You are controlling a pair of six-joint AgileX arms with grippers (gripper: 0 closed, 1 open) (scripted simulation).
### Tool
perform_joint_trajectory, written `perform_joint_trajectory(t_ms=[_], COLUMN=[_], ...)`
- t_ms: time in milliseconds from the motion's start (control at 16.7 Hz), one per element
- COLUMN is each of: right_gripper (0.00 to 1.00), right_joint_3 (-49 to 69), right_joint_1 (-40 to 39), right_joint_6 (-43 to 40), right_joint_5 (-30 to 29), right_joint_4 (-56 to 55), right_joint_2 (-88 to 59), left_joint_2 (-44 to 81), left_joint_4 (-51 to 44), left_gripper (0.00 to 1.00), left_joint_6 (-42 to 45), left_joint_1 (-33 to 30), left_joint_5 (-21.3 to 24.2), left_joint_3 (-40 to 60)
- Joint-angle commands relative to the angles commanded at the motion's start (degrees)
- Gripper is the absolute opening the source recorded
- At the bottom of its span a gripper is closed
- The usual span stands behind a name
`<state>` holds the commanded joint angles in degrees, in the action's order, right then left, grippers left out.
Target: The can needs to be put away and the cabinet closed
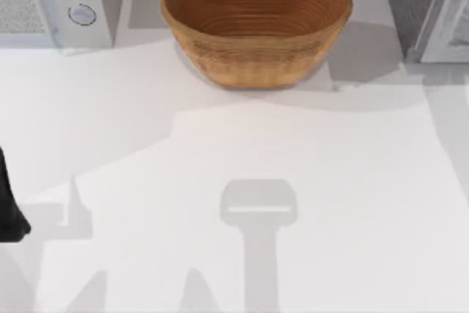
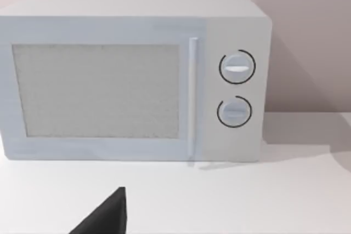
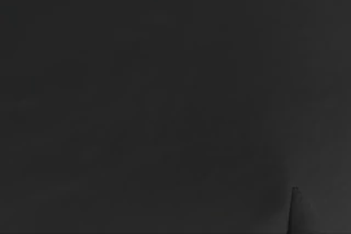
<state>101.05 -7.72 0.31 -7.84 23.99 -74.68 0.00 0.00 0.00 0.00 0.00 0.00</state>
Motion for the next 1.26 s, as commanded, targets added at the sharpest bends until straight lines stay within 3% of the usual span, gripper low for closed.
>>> perform_joint_trajectory(t_ms=[240,420,780,1260], right_gripper=[1.00,1.00,1.00,1.00], right_joint_3=[-1.6,-2.4,-1.8,4.1], right_joint_1=[-13.3,-17.4,-16.3,-11.6], right_joint_6=[0.6,0.8,0.2,0.3], right_joint_5=[-13.6,-17.8,-18.8,-14.2], right_joint_4=[0.9,1.3,1.6,-1.0], right_joint_2=[0.5,0.6,1.7,-6.7], left_joint_2=[0.0,0.0,0.0,0.0], left_joint_4=[0.0,0.0,0.0,0.0], left_gripper=[1.00,1.00,1.00,1.00], left_joint_6=[0.0,0.0,0.0,0.0], left_joint_1=[0.0,0.0,0.0,0.0], left_joint_5=[0.0,0.0,0.0,0.0], left_joint_3=[0.0,0.0,0.0,0.0])
